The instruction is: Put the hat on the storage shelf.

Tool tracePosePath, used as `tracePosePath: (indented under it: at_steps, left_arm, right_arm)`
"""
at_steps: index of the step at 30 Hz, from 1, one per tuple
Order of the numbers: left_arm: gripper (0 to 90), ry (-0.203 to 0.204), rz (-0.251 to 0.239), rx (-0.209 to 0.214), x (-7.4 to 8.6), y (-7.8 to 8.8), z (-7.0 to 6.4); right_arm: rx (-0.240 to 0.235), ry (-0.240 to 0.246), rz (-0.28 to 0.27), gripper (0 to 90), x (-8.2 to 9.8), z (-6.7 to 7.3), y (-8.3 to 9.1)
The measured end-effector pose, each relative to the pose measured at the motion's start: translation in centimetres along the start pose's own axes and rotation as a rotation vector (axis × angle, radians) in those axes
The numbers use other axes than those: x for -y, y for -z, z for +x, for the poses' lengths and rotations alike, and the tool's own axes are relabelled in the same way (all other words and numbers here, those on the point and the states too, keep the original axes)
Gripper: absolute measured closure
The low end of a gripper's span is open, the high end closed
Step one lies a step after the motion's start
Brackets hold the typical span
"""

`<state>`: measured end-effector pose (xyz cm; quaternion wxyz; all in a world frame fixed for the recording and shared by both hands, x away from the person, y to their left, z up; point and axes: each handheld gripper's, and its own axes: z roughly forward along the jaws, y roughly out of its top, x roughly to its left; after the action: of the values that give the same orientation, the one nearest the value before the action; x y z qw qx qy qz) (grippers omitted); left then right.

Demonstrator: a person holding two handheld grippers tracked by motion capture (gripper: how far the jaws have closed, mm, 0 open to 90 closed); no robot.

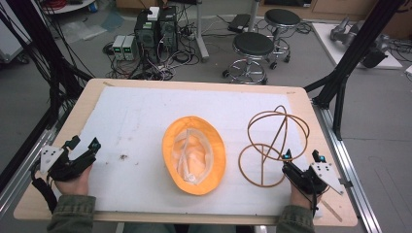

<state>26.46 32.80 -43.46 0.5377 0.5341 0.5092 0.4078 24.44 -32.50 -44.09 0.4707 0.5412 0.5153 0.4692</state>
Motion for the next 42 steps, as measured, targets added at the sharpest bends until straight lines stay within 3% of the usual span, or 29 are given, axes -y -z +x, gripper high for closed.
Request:
tracePosePath:
  at_steps: [19, 26, 38, 42]
  left_arm:
    - [30.3, 0.004, 0.003, 0.005, 0.0, -0.1, 0.0]
    - [30.3, 0.003, -0.02, 0.024, -0.6, -0.2, -0.8]
    - [29.8, -0.005, -0.047, 0.181, -2.7, -0.1, -4.2]
    - [30.1, 0.007, -0.056, 0.205, -3.2, 0.1, -4.8]
  right_arm:
    - [-0.001, -0.005, 0.0, 12.1, 0.0, -0.1, 0.0]
    - [0.004, -0.009, 0.006, 12.1, 0.0, -0.1, -0.1]
    - [0.004, -0.008, 0.006, 12.2, 0.0, -0.1, -0.2]
    - [0.025, -0.017, -0.001, 12.2, 0.0, -0.3, -0.3]
